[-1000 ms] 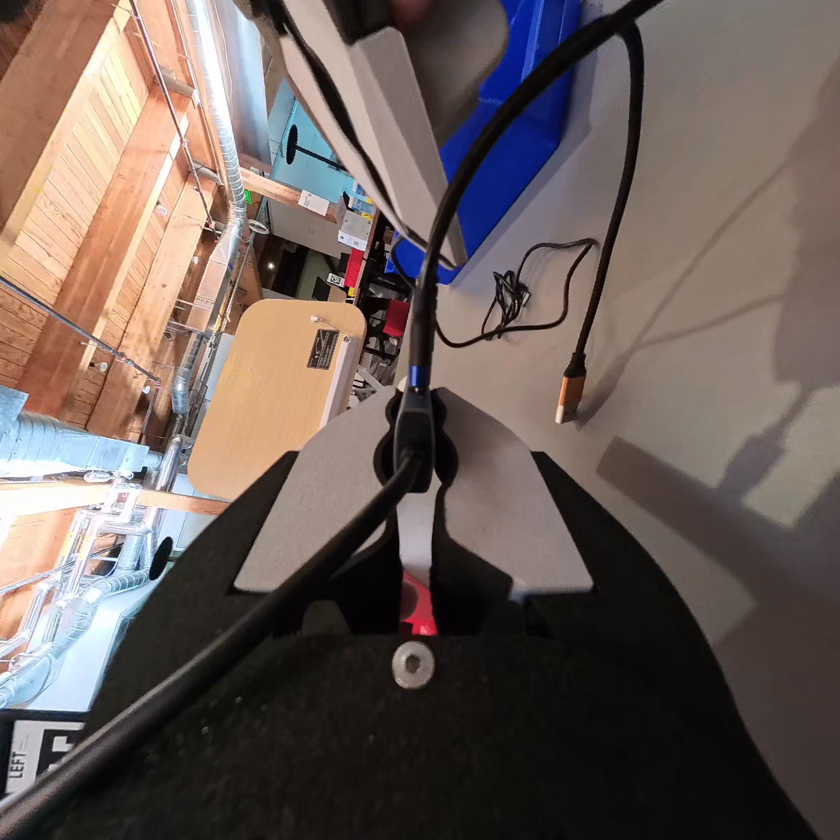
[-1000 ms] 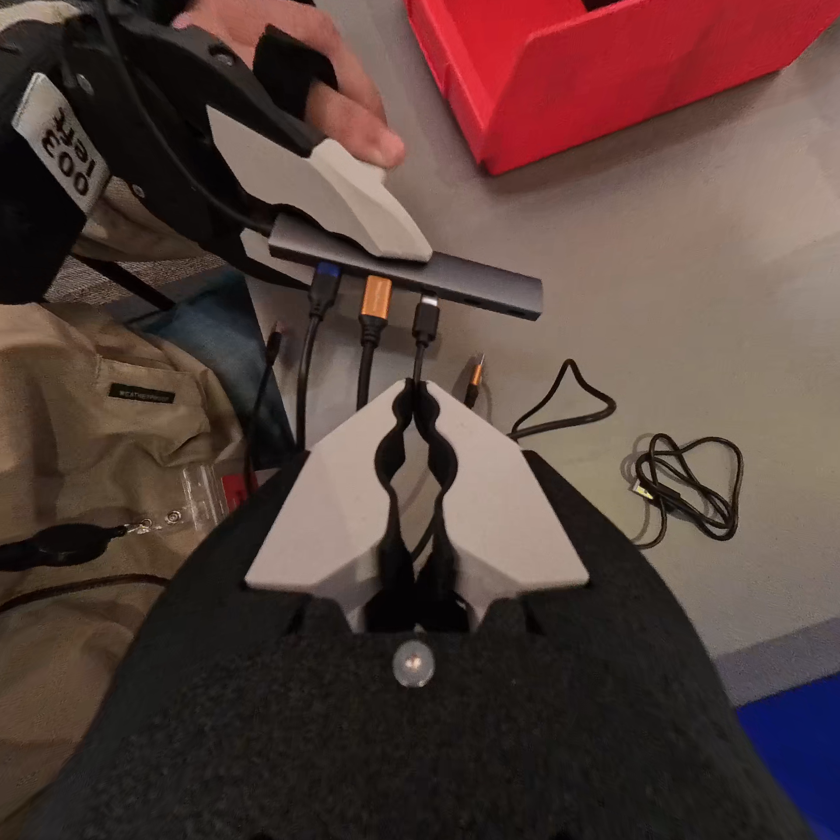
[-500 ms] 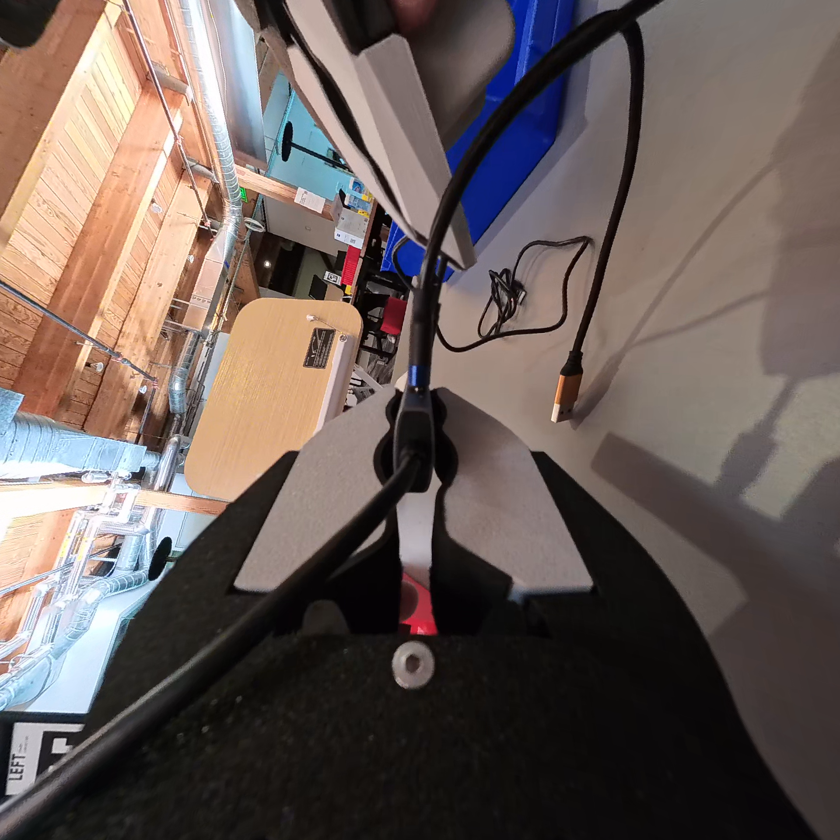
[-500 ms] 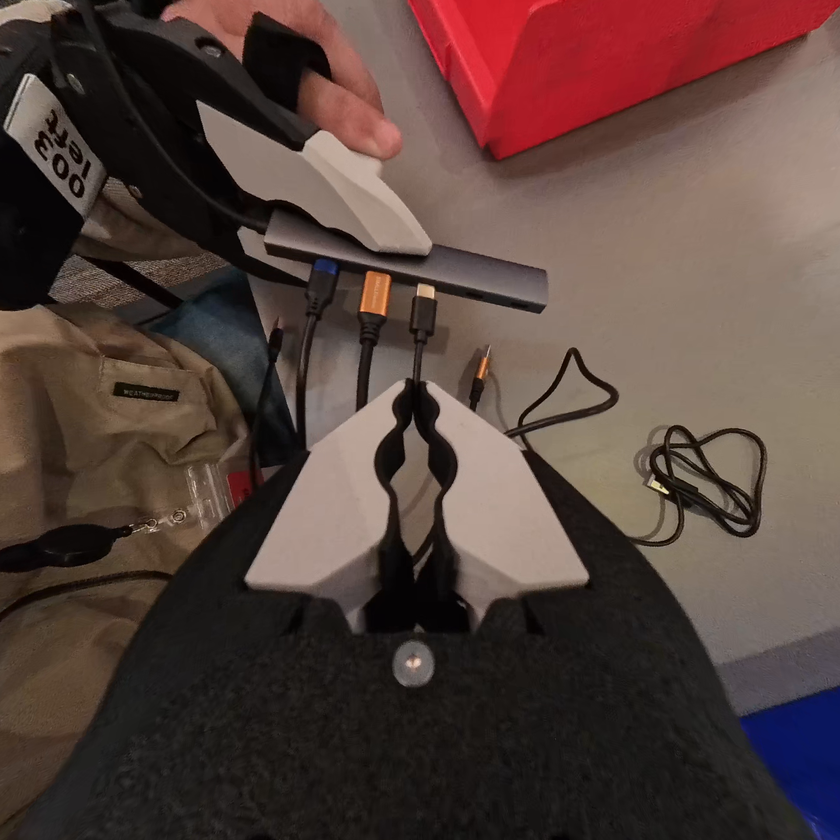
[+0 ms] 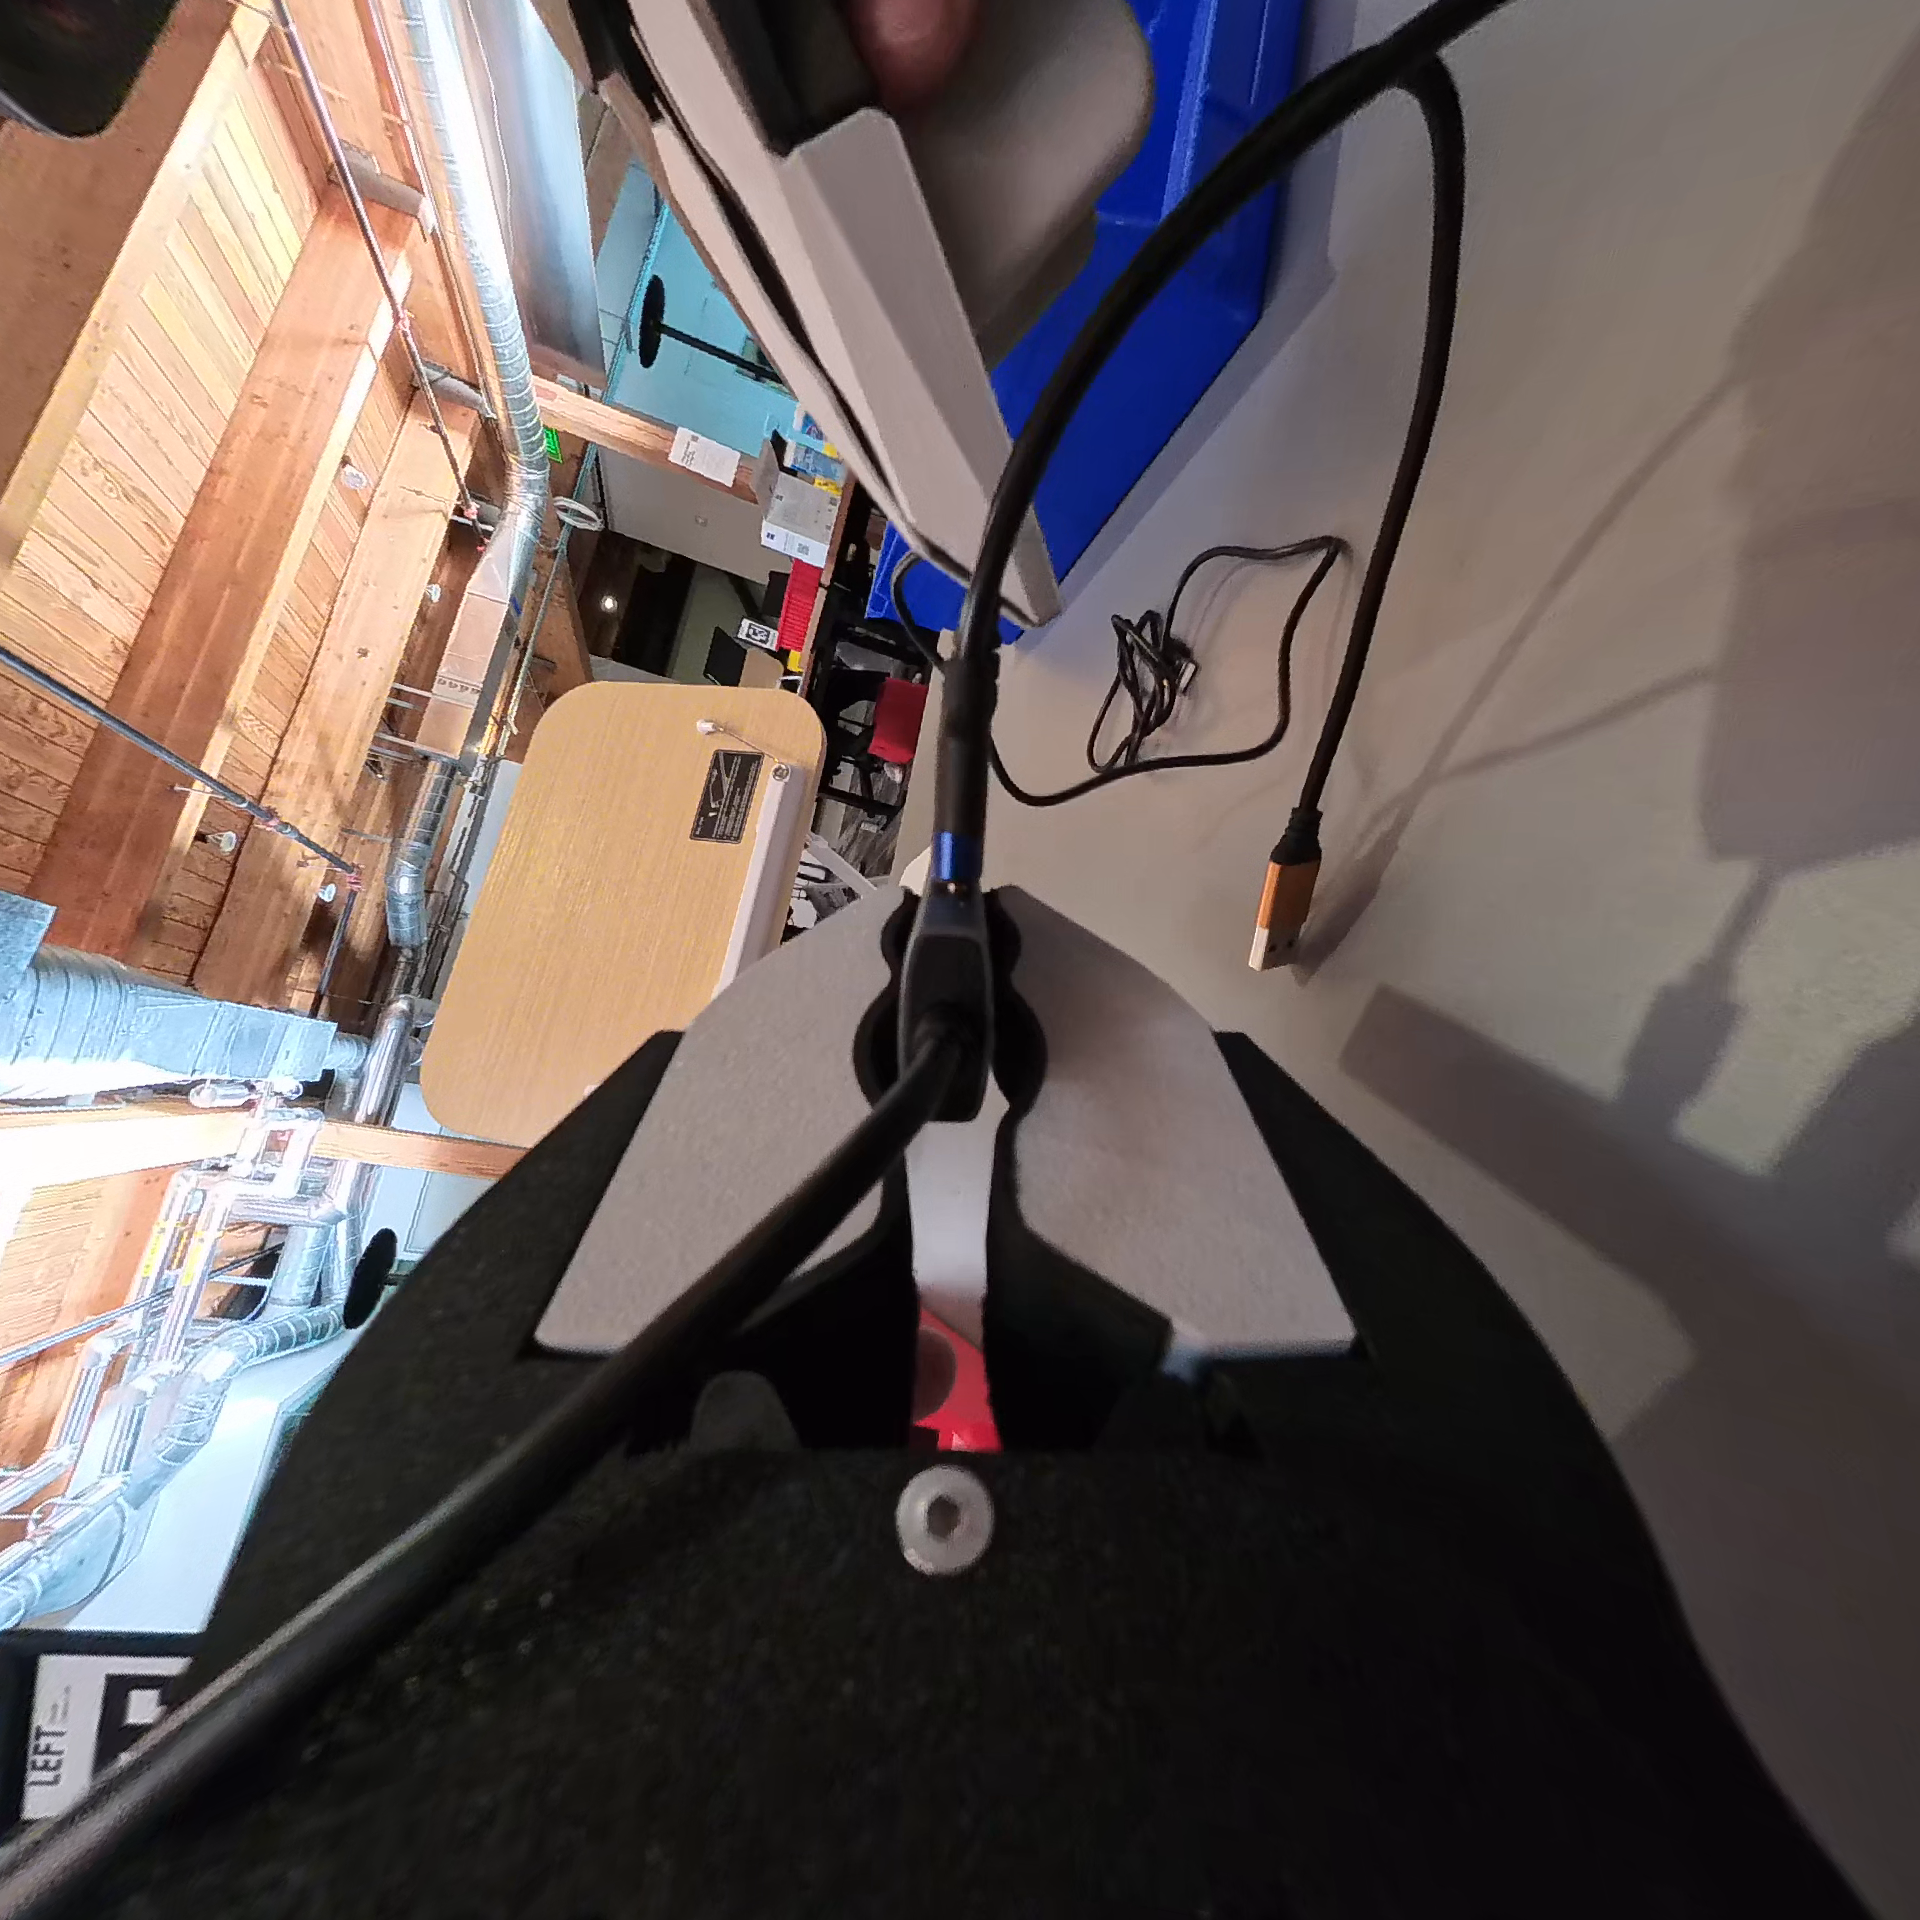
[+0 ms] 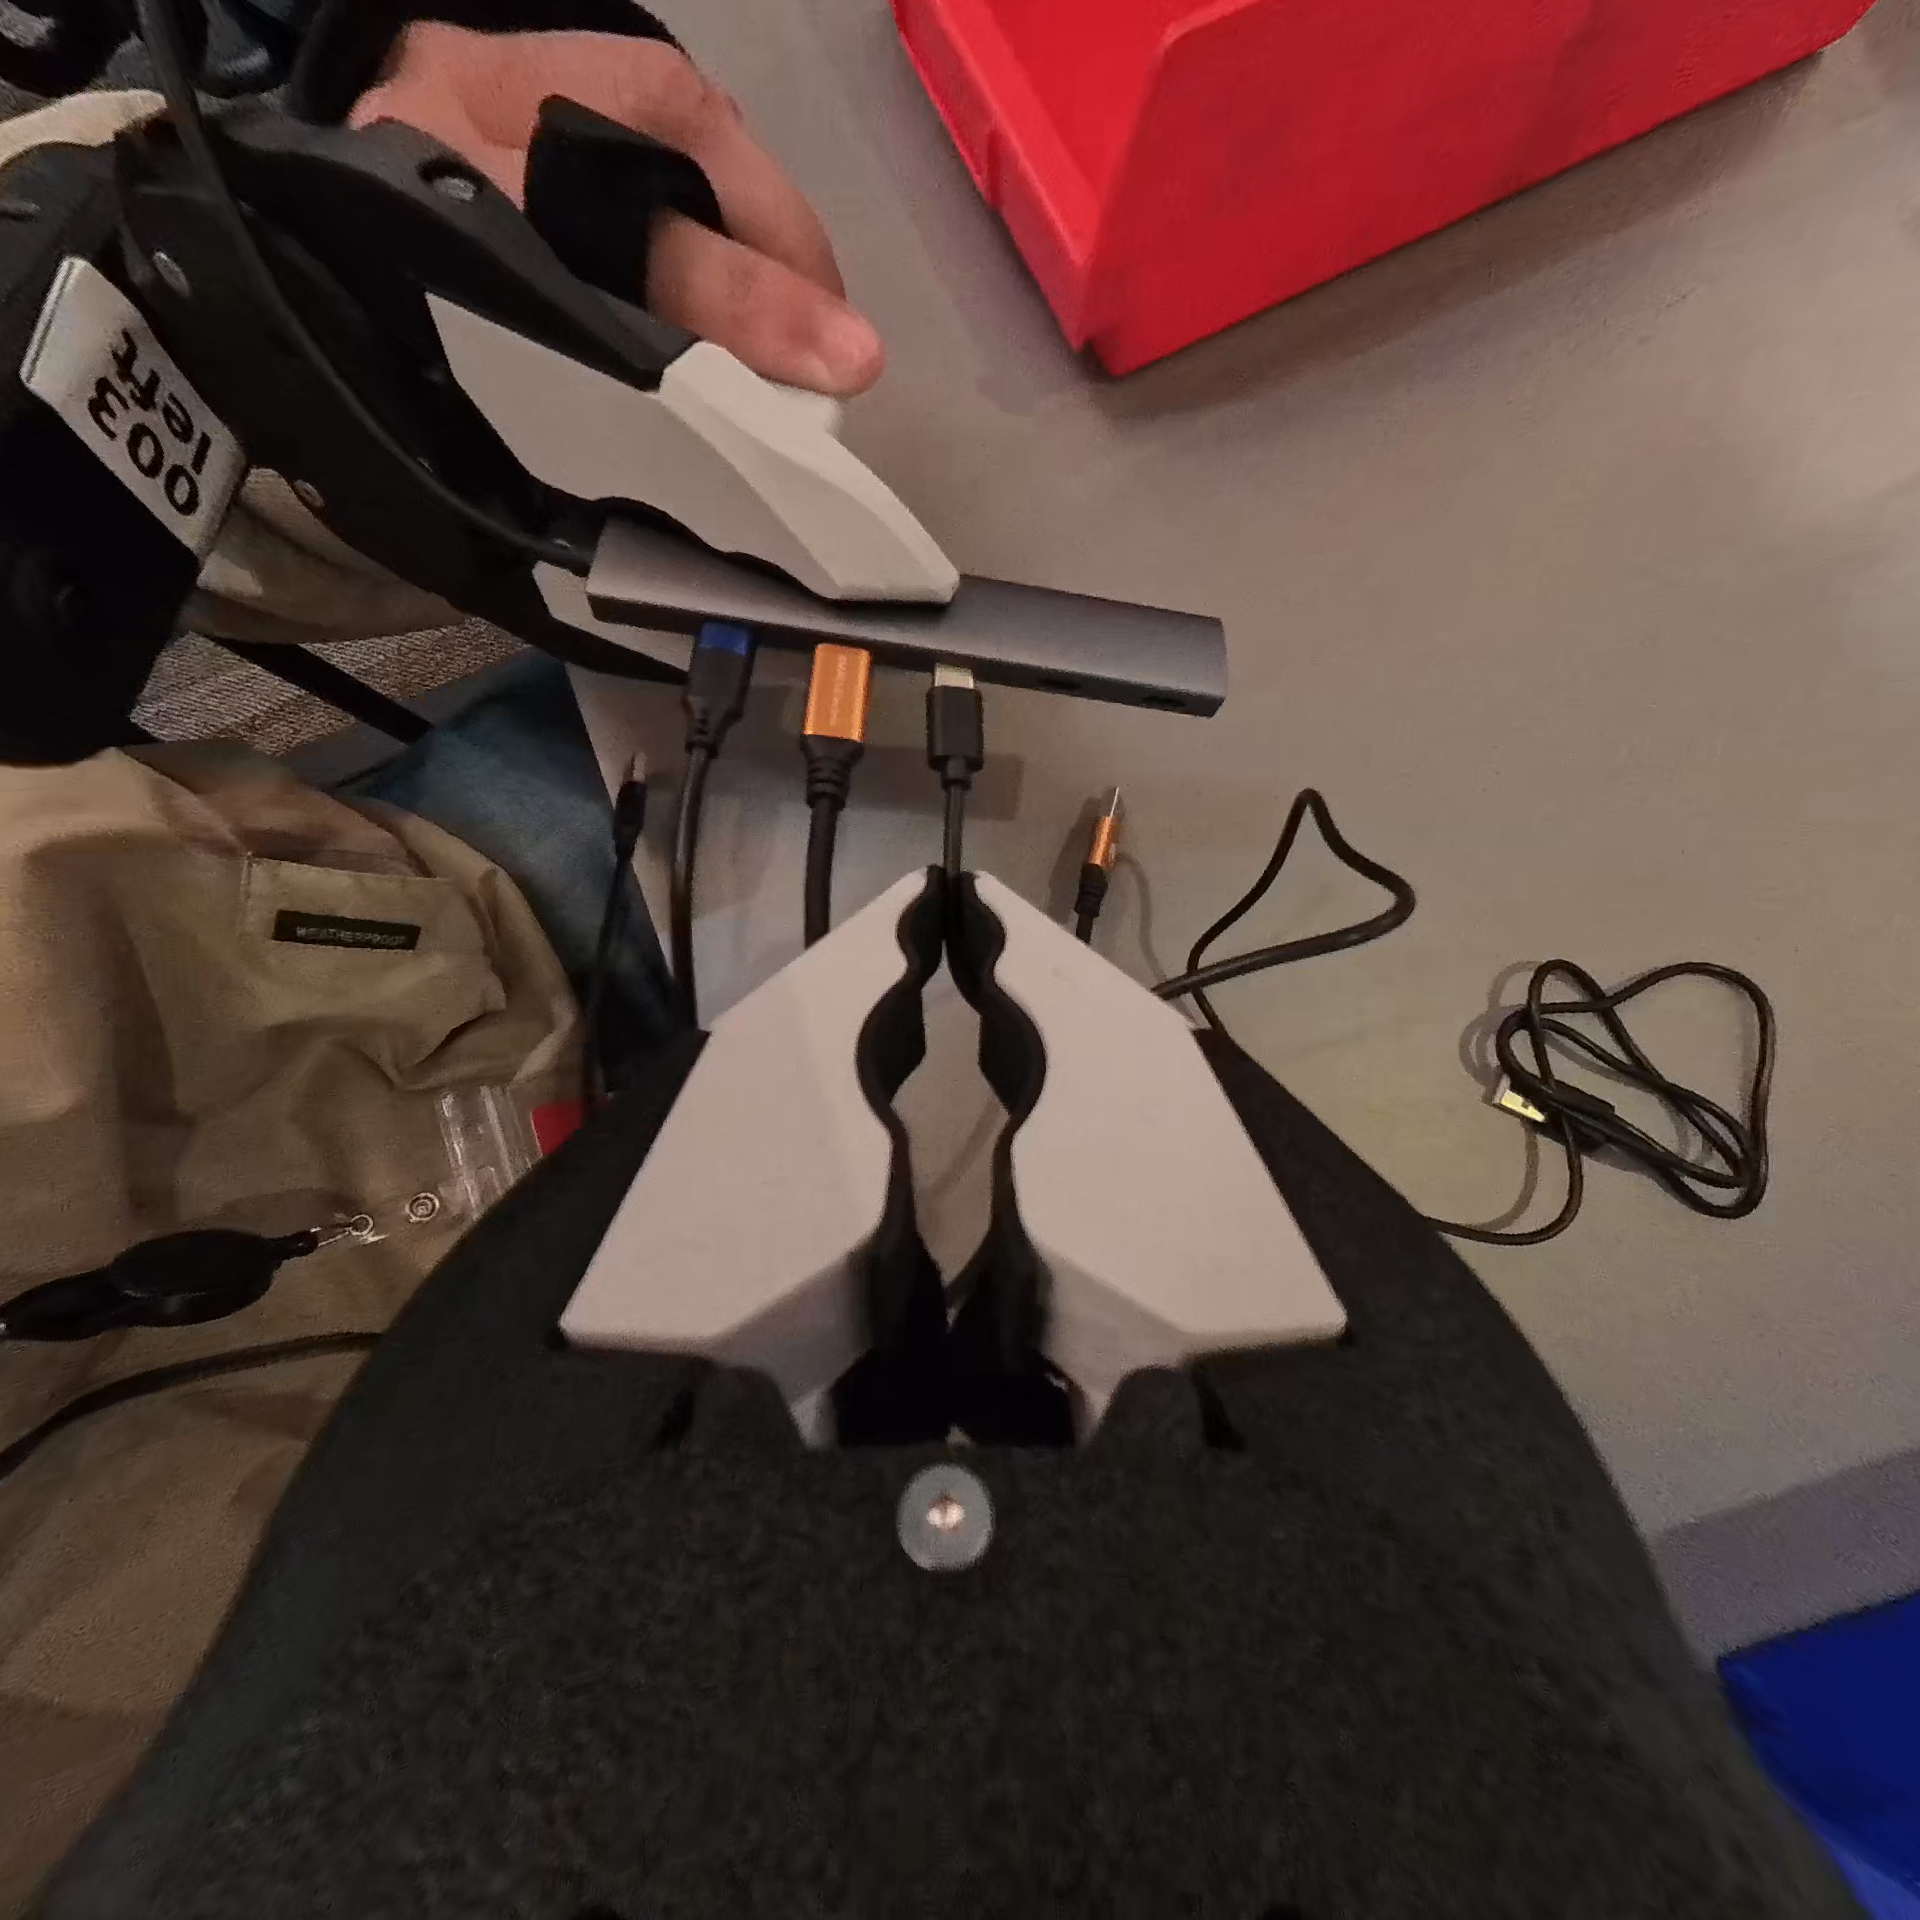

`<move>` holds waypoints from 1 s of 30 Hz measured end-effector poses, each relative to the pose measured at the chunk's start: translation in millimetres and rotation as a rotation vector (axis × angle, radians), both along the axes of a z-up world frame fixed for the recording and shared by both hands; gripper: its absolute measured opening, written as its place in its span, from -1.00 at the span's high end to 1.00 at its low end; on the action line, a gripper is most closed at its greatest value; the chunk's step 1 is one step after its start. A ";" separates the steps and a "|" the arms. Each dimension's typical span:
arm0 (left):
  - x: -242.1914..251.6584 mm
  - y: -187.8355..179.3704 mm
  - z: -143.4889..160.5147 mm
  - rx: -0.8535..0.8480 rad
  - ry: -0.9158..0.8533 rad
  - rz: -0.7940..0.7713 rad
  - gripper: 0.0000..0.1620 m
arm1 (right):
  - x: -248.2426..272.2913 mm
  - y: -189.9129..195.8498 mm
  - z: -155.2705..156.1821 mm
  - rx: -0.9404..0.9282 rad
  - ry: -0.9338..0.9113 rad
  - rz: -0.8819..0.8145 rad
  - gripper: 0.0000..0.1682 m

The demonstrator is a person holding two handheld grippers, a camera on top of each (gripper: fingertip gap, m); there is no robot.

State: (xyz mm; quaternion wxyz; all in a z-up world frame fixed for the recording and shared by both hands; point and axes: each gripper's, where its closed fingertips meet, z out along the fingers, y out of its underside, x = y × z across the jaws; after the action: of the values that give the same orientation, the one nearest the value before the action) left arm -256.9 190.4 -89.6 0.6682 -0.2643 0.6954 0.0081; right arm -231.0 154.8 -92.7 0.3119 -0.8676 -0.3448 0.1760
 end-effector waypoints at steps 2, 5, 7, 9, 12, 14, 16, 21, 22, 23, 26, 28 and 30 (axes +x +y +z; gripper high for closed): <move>0.3 -1.0 -0.5 0.003 0.001 -0.004 0.87 | -0.7 -0.2 -0.3 0.002 -0.006 0.002 0.99; 1.6 -1.4 -2.1 0.006 0.009 0.003 0.87 | -5.0 -1.1 0.9 0.011 -0.003 0.012 0.99; 1.5 0.2 -2.2 -0.006 0.004 0.012 0.87 | -4.4 2.2 1.1 0.045 -0.017 0.010 0.99; 0.5 4.2 0.6 -0.041 -0.025 0.028 0.87 | -5.7 9.1 5.0 0.116 0.010 0.001 0.99; -0.1 5.5 8.1 -0.074 -0.069 0.023 0.87 | -11.8 21.2 16.5 0.257 0.134 -0.018 0.97; -0.3 7.0 8.4 -0.039 -0.058 0.048 0.87 | -13.9 25.9 16.6 0.310 0.183 -0.031 0.95; -2.0 8.5 7.3 -0.009 -0.047 0.053 0.87 | -15.7 26.5 13.2 0.306 0.217 -0.038 0.96; -3.9 8.5 9.8 -0.007 -0.062 0.043 0.88 | -18.6 28.7 16.1 0.298 0.316 -0.063 0.97; -4.2 7.8 9.9 -0.001 -0.063 0.038 0.88 | -19.0 28.4 15.3 0.295 0.316 -0.061 0.97; -4.5 6.9 9.9 0.005 -0.064 0.036 0.88 | -18.9 28.5 14.5 0.294 0.309 -0.058 0.97; -3.7 5.1 10.5 0.036 -0.060 0.042 0.87 | -17.6 28.6 12.7 0.288 0.298 -0.057 0.98; -2.4 4.0 8.8 0.037 -0.050 0.035 0.87 | -16.7 26.8 10.9 0.288 0.290 -0.029 0.99; -1.8 3.4 7.9 0.040 -0.049 0.031 0.87 | -16.7 25.4 10.9 0.278 0.316 -0.006 0.99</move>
State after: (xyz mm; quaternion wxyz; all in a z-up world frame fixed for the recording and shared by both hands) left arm -258.6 193.8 -81.7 0.6900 -0.2615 0.6744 0.0259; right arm -247.7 180.2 -81.8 0.4796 -0.7787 -0.3101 0.2599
